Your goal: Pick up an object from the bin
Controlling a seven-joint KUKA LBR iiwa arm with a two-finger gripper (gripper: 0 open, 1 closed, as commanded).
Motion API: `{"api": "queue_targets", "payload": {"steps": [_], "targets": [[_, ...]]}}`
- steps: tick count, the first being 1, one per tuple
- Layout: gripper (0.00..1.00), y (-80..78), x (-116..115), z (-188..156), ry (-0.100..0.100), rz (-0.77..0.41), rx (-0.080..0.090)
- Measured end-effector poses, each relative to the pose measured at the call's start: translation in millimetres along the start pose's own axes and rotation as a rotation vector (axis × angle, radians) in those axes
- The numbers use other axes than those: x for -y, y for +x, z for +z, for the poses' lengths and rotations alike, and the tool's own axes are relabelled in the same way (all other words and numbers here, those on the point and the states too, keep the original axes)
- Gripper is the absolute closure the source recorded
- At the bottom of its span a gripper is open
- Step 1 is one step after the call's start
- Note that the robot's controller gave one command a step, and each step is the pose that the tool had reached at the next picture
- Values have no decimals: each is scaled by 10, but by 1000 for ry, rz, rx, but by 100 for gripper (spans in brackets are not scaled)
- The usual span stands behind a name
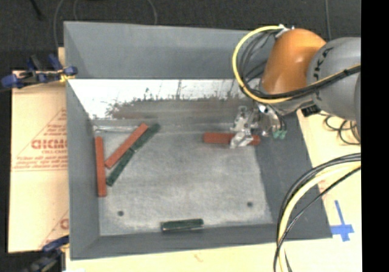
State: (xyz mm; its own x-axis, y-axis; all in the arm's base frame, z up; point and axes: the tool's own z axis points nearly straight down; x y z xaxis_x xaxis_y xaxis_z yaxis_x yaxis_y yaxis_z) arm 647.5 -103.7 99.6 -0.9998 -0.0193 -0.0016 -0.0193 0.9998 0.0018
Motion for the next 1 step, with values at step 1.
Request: {"api": "queue_targets", "payload": {"steps": [1], "targets": [[100, -15, 4, -159, 1, 0, 3]]}}
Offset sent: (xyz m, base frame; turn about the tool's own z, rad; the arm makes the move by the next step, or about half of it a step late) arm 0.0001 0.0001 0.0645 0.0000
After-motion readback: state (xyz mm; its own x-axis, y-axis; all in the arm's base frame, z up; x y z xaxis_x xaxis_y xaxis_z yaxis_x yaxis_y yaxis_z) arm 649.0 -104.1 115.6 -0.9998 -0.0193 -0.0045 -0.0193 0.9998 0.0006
